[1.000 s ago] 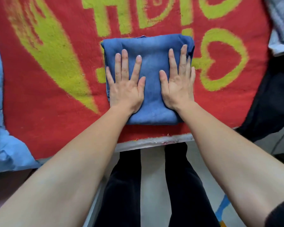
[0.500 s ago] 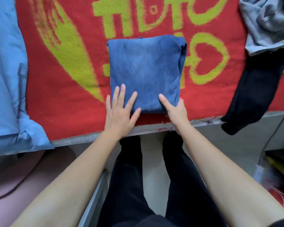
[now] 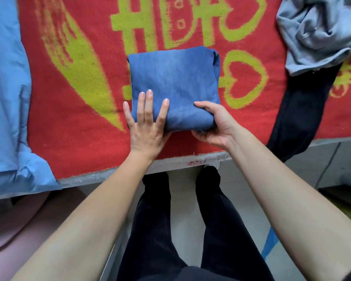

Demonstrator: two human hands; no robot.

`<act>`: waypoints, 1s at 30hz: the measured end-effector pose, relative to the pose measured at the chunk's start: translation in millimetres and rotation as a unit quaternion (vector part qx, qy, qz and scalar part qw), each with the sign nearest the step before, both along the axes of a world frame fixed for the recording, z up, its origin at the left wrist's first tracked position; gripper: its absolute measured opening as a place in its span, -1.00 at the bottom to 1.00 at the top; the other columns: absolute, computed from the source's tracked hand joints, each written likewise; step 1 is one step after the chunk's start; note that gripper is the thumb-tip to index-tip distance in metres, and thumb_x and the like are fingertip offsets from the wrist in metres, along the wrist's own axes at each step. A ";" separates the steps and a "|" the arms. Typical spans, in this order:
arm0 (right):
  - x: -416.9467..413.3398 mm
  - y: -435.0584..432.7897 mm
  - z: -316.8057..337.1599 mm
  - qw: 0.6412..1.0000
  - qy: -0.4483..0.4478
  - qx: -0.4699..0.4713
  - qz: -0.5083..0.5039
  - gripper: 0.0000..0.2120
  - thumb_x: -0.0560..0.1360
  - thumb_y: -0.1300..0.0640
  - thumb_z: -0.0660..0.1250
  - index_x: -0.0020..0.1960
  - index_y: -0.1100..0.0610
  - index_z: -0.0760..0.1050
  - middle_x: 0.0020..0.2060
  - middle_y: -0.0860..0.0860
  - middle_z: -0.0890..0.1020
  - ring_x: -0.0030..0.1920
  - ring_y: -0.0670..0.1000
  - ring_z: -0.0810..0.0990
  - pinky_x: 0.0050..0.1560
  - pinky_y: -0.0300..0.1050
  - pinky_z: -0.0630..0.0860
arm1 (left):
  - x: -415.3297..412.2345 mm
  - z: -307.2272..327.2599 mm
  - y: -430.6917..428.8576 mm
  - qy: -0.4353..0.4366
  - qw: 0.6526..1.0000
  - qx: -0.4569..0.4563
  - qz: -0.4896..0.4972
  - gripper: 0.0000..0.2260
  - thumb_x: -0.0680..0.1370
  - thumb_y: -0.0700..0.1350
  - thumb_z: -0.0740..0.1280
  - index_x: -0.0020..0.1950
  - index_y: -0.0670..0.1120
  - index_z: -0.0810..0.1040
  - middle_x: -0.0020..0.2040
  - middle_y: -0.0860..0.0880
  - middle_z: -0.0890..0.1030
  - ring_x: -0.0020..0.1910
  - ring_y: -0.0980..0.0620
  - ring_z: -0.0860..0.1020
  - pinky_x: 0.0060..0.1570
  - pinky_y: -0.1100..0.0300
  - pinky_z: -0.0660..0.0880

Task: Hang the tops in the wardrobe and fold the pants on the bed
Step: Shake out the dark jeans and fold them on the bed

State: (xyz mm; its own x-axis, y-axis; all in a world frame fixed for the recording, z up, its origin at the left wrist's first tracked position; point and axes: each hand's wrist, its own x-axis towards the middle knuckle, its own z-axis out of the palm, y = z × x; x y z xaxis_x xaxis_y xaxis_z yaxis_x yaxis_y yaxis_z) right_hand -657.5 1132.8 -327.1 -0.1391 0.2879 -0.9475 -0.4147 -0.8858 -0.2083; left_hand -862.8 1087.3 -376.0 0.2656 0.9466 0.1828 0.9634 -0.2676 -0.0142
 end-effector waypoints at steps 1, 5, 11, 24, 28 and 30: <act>0.6 6.2 6.3 1.000 0.002 -0.005 -0.008 -0.70 0.32 0.06 0.55 0.01 0.06 0.58 -0.19 0.04 0.69 -0.26 0.01 0.67 -0.18 -0.11 0.61 | 1.2 4.4 12.3 -0.001 1.000 0.022 -0.001 -0.35 0.45 0.00 0.45 0.48 -0.05 0.28 0.45 -0.28 0.37 0.47 -0.24 0.31 0.39 -0.38 0.14; -0.6 22.3 28.5 0.999 -0.034 0.021 0.007 -0.68 0.39 -0.02 0.51 0.05 0.08 0.56 -0.19 0.07 0.69 -0.24 0.05 0.69 -0.11 -0.04 0.63 | -3.7 30.5 47.6 -0.054 0.997 -0.018 -0.053 -0.54 0.39 -0.24 0.37 0.30 -0.12 0.55 0.09 -0.12 0.63 0.07 -0.17 0.61 0.07 -0.10 0.49; -7.6 10.0 68.9 0.924 -0.300 0.180 0.155 -0.41 0.50 -0.20 0.35 0.44 0.02 0.36 0.30 -0.01 0.54 0.23 0.01 0.56 0.24 0.05 0.51 | -8.3 104.1 80.4 0.015 0.987 -0.152 -0.052 -0.51 0.30 -0.24 0.38 0.23 -0.14 0.55 -0.14 -0.11 0.59 -0.22 -0.19 0.57 -0.25 0.03 0.39; -43.5 35.6 276.1 0.381 -0.507 0.545 0.549 0.23 0.26 -0.31 0.45 0.62 0.12 -0.22 0.58 0.13 0.06 0.60 0.19 -0.05 0.57 0.18 -0.02 | -26.5 355.5 74.8 0.110 0.986 -0.091 0.083 -0.56 0.43 -0.12 0.33 0.30 -0.03 0.40 0.05 -0.02 0.58 0.00 -0.10 0.61 -0.11 0.05 0.48; -64.2 37.0 327.9 0.300 -0.536 0.624 0.483 -0.07 0.34 -0.04 0.53 0.58 0.11 0.19 0.22 0.10 0.52 0.28 0.18 0.50 0.24 0.10 0.47 | -31.2 417.9 18.8 0.091 0.981 -0.043 0.167 -0.41 0.25 -0.22 0.45 0.30 -0.15 0.52 -0.06 -0.09 0.63 -0.17 -0.15 0.61 -0.24 0.05 0.50; -76.5 30.9 347.9 0.270 -0.503 0.659 0.489 -0.30 0.38 0.07 0.46 0.48 0.06 0.35 0.14 0.07 0.55 0.15 0.16 0.57 0.02 0.06 0.55 | -35.3 439.2 -14.0 0.099 0.973 -0.010 0.207 -0.38 0.14 -0.23 0.50 0.21 -0.17 0.58 -0.15 -0.09 0.62 -0.25 -0.14 0.60 -0.32 0.07 0.49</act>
